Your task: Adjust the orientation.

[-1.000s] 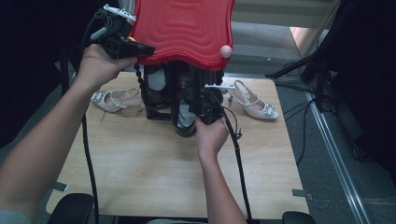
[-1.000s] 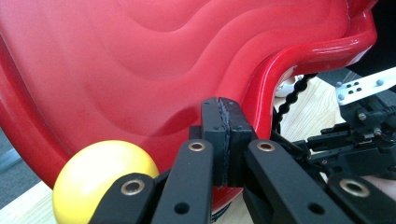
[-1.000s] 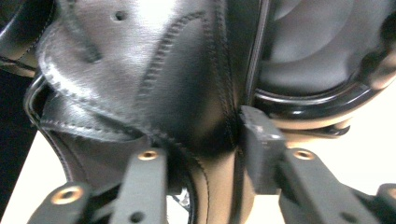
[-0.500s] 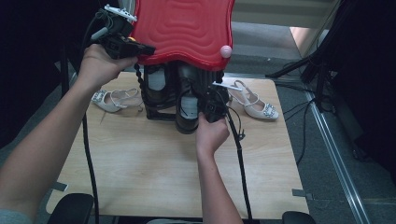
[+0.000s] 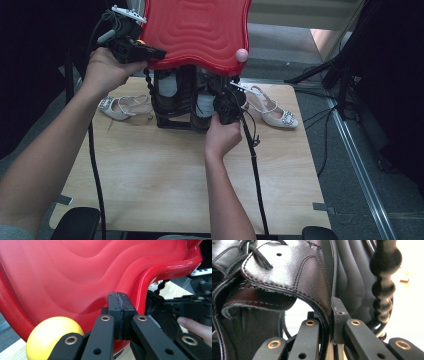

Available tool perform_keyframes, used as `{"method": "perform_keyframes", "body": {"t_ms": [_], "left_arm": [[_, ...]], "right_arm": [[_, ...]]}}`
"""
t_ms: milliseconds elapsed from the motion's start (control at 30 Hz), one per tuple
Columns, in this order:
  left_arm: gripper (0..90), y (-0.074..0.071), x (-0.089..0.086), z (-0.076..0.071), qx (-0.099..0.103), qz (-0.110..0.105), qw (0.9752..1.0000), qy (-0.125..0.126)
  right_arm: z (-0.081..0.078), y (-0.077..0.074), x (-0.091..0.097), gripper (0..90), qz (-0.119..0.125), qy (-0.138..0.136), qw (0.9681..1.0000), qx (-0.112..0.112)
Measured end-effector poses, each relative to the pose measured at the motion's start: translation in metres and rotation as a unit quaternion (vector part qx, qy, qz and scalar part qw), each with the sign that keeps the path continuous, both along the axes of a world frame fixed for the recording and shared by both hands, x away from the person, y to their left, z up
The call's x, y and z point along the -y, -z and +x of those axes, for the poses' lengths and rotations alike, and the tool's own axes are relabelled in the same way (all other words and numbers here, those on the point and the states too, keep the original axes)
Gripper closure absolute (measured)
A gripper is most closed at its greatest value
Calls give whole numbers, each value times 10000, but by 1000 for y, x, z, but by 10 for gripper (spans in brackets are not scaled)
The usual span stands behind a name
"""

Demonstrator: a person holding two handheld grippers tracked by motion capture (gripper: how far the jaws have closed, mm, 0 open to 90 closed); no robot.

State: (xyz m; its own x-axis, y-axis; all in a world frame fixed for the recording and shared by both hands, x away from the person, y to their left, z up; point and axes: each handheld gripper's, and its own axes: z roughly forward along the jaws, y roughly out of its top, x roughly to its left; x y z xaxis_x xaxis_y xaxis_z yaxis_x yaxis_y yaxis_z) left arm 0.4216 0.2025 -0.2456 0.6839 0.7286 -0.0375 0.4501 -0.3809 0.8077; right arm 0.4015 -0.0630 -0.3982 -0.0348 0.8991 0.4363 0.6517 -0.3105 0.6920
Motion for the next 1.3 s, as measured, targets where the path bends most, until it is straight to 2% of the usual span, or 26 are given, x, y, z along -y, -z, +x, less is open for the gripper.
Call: {"method": "perform_keyframes", "body": {"t_ms": [133, 233, 300, 400, 567, 700, 900, 967, 1233, 1300], "left_arm": [[900, 0, 0, 0, 2, 0, 10000, -7], [900, 0, 0, 0, 1, 0, 10000, -11], [900, 0, 0, 0, 0, -1, 10000, -14], [900, 0, 0, 0, -7, 0, 10000, -17], [900, 0, 0, 0, -6, 0, 10000, -18], [900, 0, 1, 0, -6, -1, 10000, -26], [900, 0, 1, 0, 14, 38, 10000, -37], [900, 0, 1, 0, 17, 40, 10000, -36], [900, 0, 1, 0, 17, 41, 10000, -35], [900, 0, 1, 0, 16, 41, 10000, -40]], "right_arm": [[7, 2, -3, 836, 1, 33, 10000, -25], [9, 1, -7, 786, -165, -85, 9998, -40], [9, 1, -6, 749, -126, -185, 9997, -48], [9, 1, -4, 687, 98, -289, 9995, -46], [8, 0, -3, 675, 13, -466, 9989, -62], [8, -1, -1, 665, -5, -590, 9981, -162], [10, -2, 1, 584, 171, -741, 9967, -280], [10, -3, 2, 582, 228, -803, 9961, -302], [4, -10, 6, 562, 91, -875, 9960, -182], [3, -12, 8, 541, 123, -967, 9951, -194]]}}
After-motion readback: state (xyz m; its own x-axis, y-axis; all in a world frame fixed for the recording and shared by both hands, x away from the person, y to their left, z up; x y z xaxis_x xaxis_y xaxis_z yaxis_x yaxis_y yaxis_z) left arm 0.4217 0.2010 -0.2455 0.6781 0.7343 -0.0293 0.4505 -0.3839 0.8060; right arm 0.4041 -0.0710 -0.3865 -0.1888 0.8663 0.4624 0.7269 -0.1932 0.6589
